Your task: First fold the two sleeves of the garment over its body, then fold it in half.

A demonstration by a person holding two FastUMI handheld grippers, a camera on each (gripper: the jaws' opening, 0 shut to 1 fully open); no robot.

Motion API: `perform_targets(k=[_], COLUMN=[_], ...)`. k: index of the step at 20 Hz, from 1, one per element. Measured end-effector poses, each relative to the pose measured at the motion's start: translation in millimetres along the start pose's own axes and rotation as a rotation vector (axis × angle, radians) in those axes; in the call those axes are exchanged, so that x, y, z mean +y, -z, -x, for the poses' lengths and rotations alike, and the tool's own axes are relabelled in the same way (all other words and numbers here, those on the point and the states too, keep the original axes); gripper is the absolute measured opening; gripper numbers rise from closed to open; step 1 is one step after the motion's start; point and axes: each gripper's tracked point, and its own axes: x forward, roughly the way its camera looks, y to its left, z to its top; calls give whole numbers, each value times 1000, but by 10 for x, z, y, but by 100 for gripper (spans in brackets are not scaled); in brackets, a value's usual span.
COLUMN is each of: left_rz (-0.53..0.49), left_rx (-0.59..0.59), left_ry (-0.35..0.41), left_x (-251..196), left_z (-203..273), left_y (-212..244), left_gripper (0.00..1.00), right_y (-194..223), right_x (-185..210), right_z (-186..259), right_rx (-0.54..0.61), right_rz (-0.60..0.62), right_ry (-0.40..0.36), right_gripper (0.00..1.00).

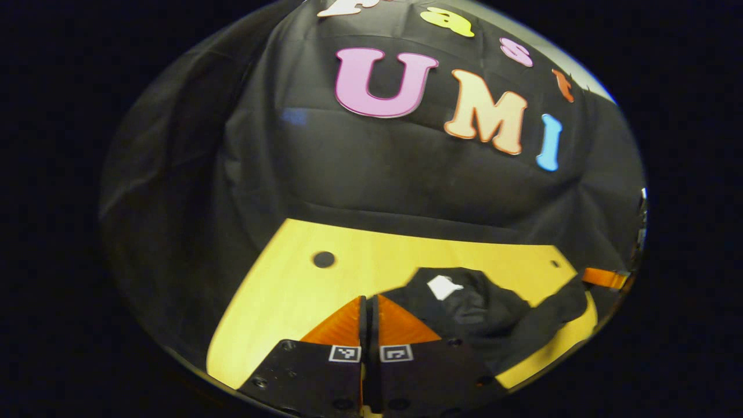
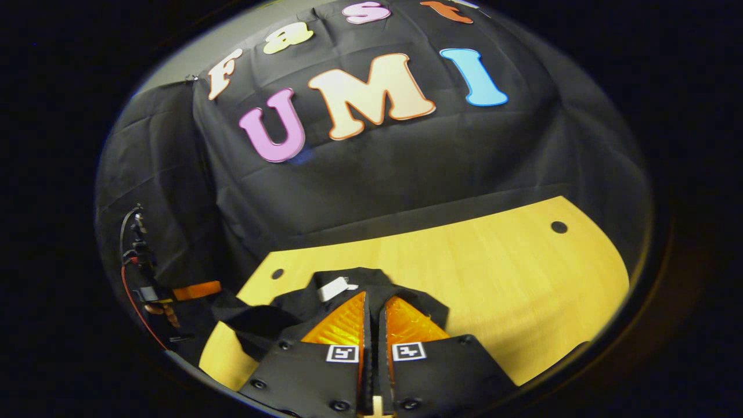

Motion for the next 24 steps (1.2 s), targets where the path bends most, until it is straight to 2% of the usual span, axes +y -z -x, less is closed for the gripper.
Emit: perform_targets(k=[1,2,3,4,8,9,10,12,13,15,16,17,19,22,23,24], left_rz=[-2,-1,-4,-22,-76,-70,-69,-77,-86,-101,-103,-103,-95,-78,-72,-70], left_rx=[-97,-214,-306,-362,-412,-417,-438,-479,-491,-530,-546,-560,-582,-598,-600,-600], left_ry=[-28,-72,-75,-66,-4,6,14,22,17,16,16,19,20,7,1,-5], left_x=[59,112,88,55,-239,-320,-383,-531,-585,-721,-786,-852,-946,-958,-948,-925], left_z=[23,97,217,352,772,892,985,1233,1392,1711,1881,2054,2395,2835,2989,3108], left_y=[-256,-544,-840,-987,-1152,-1150,-1166,-1181,-1170,-1152,-1136,-1122,-1080,-937,-902,-850], left_gripper=[5,34,62,90,92,92,93,92,92,93,92,92,92,93,91,93], right_y=[-129,-321,-469,-564,-618,-624,-623,-624,-595,-506,-453,-388,-238,-42,41,115], right_x=[-94,-130,-47,-27,79,97,89,57,56,52,51,70,97,140,157,202], right_z=[85,169,202,308,659,830,1015,1389,1548,1888,2043,2184,2455,2823,2919,3025], right_rx=[-67,-144,-212,-260,-325,-350,-376,-453,-479,-515,-528,-536,-543,-553,-550,-547], right_rz=[23,47,66,85,98,102,112,128,128,123,114,107,95,88,89,91], right_ry=[46,66,88,101,95,88,87,88,80,52,36,16,-20,-57,-67,-84], right_gripper=[35,63,91,98,98,94,98,93,97,94,96,94,96,96,99,96])
